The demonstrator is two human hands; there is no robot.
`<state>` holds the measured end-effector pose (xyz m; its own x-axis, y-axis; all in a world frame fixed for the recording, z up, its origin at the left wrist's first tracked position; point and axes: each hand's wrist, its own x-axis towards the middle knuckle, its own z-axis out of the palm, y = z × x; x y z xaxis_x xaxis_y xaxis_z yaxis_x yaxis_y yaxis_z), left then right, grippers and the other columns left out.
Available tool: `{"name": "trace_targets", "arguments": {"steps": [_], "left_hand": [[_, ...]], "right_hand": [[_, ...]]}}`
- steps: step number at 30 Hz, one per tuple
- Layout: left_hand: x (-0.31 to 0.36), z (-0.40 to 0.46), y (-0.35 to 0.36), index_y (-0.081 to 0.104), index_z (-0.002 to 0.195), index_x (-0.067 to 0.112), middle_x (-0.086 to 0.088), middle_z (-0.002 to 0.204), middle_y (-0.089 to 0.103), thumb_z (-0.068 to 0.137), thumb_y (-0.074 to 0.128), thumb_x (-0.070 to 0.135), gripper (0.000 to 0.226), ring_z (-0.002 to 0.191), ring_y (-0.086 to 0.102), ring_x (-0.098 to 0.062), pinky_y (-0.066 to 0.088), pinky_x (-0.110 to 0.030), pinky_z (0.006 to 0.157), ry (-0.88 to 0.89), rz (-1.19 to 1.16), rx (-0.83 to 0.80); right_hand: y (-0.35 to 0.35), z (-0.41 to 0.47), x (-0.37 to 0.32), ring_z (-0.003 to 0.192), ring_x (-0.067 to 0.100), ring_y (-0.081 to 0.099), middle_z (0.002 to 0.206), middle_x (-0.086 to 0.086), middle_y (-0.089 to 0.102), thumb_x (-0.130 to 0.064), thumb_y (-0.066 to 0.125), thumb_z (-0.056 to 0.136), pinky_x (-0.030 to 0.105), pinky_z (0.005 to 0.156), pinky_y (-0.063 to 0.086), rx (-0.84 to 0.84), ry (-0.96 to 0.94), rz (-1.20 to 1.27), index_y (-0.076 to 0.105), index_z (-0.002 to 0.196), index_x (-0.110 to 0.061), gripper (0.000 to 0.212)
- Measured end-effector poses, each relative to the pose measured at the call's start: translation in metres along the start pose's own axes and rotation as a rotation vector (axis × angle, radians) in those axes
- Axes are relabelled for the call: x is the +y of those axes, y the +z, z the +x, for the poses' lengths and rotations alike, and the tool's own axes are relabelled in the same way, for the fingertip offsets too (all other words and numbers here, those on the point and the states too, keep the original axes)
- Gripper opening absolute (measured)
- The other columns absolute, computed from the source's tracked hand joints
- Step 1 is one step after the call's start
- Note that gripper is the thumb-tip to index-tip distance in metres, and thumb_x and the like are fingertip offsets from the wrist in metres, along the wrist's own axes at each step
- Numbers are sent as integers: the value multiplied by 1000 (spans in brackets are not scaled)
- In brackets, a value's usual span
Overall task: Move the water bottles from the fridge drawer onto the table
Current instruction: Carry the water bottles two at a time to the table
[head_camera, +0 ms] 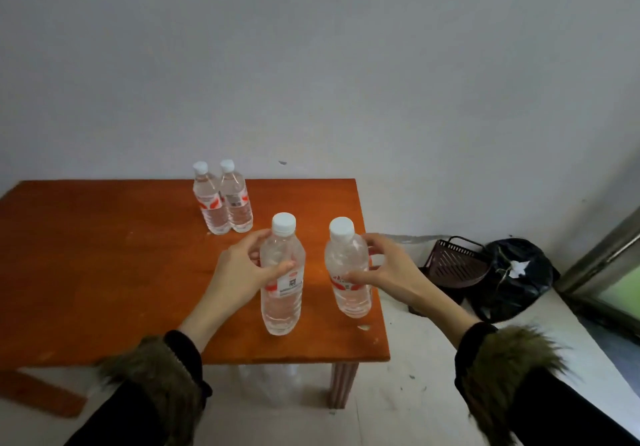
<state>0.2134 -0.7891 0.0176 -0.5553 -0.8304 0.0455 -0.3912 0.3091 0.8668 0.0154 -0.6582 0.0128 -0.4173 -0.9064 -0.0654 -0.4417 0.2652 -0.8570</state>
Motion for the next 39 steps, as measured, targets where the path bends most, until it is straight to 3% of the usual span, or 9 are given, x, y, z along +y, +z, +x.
{"name": "trace_targets", "arguments": {"steps": [6,10,13,18,21,27,31,39], "left_hand": [[-43,74,-4,46,131,20,2,123,60,68,79,29,72,100,58,-10,49,-24,83,-92,21,-21],[-71,132,-7,43,132,20,1,127,58,67,79,33,75,101,56,-8,48,-20,79,-105,54,-69],[-89,176,-9,42,133,22,0,131,56,66,77,42,79,112,57,-14,50,-32,89,-87,95,-113],[-106,237,-2,40,133,23,2,132,54,69,74,45,75,116,55,-16,50,-35,92,-68,144,-142],[-110,263,6,37,136,22,2,135,51,72,73,42,76,122,51,-17,46,-37,98,-59,148,-139],[-117,300,11,29,140,22,2,142,42,78,69,33,74,128,42,-14,34,-24,97,-40,107,-239],[-123,313,13,29,137,25,3,143,41,80,68,26,69,132,39,-15,34,-36,109,-28,60,-323],[-129,323,13,29,137,23,2,142,42,82,67,20,67,130,40,-14,35,-34,108,-37,-14,-359]], "right_hand": [[16,85,13,109,13,52,120,-4,54,-32,79,68,31,92,44,-34,61,-20,49,121,-23,61],[33,144,21,109,15,52,124,-2,52,-37,79,67,37,95,46,-21,122,-52,49,123,-26,64],[44,185,25,111,18,53,128,-1,51,-38,78,68,41,97,47,-10,186,-69,46,127,-25,69],[56,242,33,116,19,51,133,0,48,-31,77,72,40,97,44,-6,268,-18,43,132,-23,69],[59,268,40,120,18,48,136,-1,47,-27,76,74,40,98,41,-16,289,0,41,133,-26,69],[59,306,47,119,11,43,138,-5,44,-20,74,77,39,101,36,-59,287,59,40,134,-30,66],[59,320,45,117,6,39,133,-9,42,-16,71,80,39,103,34,-93,277,80,37,134,-33,66],[61,330,51,120,7,40,138,-7,42,-15,70,80,37,102,33,-111,274,118,36,136,-33,68]]}}
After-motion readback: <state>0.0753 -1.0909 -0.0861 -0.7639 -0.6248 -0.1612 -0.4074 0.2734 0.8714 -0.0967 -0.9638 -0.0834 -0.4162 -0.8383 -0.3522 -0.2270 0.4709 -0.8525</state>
